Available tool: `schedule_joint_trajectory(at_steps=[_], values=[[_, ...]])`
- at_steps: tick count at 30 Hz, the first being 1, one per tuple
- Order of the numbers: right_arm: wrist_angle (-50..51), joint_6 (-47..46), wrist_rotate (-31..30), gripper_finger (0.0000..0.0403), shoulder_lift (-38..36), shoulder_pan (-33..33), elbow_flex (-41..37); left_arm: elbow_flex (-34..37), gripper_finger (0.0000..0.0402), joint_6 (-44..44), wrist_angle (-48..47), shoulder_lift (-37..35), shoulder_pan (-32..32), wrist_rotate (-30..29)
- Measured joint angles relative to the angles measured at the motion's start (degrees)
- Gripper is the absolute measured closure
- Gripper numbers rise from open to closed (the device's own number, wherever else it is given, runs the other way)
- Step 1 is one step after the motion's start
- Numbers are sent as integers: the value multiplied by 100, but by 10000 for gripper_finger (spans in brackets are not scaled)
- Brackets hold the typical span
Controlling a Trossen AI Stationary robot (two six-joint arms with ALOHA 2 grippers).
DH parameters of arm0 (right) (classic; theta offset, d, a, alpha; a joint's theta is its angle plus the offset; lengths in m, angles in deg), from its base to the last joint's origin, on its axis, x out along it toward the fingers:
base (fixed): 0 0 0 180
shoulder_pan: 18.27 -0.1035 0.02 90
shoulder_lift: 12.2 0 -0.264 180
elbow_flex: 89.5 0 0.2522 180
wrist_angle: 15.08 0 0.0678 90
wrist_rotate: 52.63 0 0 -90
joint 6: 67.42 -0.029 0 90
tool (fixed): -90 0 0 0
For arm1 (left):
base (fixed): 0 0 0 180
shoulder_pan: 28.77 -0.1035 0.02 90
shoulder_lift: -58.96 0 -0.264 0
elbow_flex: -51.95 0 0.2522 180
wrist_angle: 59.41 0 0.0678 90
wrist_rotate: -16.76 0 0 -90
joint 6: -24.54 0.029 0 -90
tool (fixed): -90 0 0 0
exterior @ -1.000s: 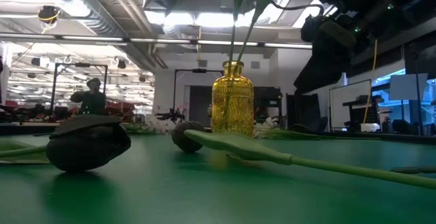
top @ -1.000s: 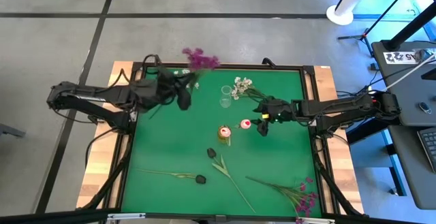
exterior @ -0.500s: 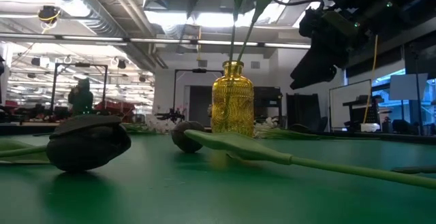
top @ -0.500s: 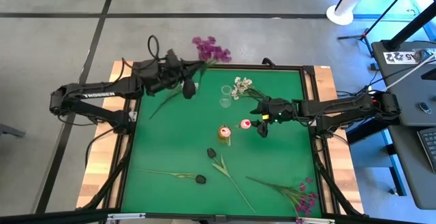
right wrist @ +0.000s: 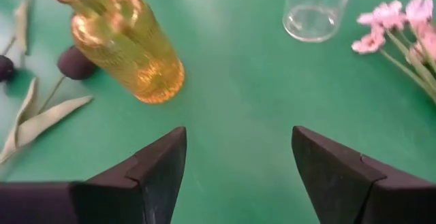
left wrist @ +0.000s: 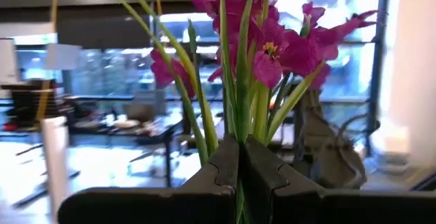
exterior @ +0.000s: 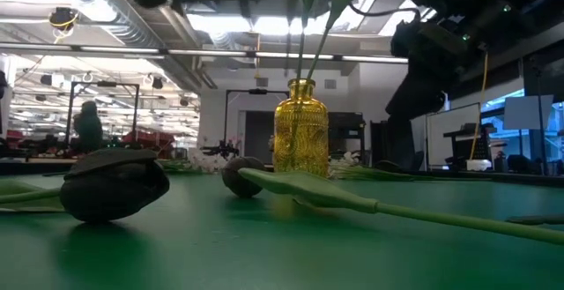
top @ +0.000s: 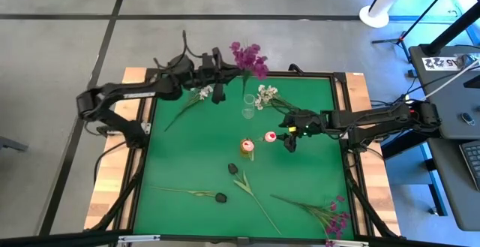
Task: Sort flowers into vase by color
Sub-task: Put the left violet flowers into the transparent vase
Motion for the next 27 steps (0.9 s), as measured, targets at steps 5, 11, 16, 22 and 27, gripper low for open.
schedule_joint_trajectory(at_steps=[5,11,16,22,27], values=[[94,-260,-6,139,0,0,0,0,401,-476,933,642,-266,654],[94,-379,-9,139,0,0,0,0,401,-505,1196,1127,-327,764],[94,-409,-10,139,0,0,0,0,401,-494,1206,1374,-327,764],[94,-392,-3,139,-2,0,0,0,400,-489,1017,1432,-327,754],[94,-383,0,139,-2,0,0,0,373,-480,605,1430,-325,207]])
